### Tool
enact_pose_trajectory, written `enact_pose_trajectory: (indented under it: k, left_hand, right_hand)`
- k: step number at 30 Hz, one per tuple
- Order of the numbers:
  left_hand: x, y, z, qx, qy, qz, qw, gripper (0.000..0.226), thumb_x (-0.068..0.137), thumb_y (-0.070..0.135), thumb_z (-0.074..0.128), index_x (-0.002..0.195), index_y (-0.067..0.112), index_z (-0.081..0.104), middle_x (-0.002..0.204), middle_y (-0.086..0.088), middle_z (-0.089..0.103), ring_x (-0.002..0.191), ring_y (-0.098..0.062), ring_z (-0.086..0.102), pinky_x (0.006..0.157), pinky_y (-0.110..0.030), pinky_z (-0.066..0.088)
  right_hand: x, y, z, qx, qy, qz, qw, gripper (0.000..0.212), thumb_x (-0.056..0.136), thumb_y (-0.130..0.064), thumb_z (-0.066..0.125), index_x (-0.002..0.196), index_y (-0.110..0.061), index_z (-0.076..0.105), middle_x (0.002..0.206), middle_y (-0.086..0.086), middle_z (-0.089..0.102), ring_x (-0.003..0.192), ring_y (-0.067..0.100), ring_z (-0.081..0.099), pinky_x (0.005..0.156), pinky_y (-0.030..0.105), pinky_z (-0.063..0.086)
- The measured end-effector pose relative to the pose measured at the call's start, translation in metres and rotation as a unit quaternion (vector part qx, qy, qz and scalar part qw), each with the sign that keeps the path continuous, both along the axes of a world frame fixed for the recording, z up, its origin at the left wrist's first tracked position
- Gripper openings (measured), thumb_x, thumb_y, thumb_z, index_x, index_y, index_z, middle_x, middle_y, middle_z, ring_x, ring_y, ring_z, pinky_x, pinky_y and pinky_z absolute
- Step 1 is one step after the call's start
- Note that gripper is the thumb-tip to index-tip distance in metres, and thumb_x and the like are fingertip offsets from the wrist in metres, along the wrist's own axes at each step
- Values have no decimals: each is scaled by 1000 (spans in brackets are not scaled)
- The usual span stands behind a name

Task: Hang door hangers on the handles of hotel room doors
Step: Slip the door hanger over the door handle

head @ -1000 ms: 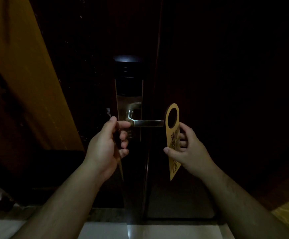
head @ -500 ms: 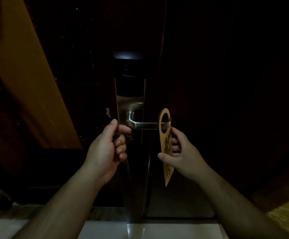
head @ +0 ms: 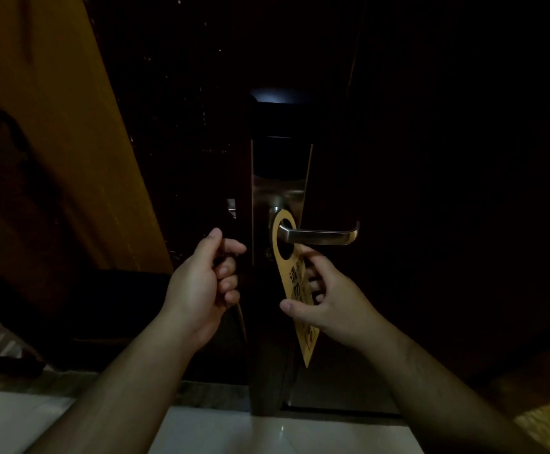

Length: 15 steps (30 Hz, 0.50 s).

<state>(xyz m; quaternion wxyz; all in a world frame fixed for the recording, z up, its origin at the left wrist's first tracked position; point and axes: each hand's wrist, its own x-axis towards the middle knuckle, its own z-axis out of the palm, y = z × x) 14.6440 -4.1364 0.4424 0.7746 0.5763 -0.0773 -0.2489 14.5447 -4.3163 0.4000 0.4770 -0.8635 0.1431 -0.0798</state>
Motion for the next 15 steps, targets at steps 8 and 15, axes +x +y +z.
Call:
enact_pose_trajectory:
  k: [8,15]
  left_hand:
    - [22,13,-7,10,-2,-4,1000,39,100,47,40,95,17,64,58,7,40,50,-8,37,49,-25,31]
    - [31,12,-14,26,-8,-44,999,38,99,46,42,99,16,64,59,7,41,51,-8,39,50,-25,33]
  right_hand:
    - [24,22,-3,-60,-13,-90,994,85,68,-50,81,135,-39,30,124,-25,44,116,-2,40,81,17,40]
    - [36,35,-8,-119,-7,-157,980,75,74,-57,72,132,-32,30,121,-18,49,113,3,47,94,34,50]
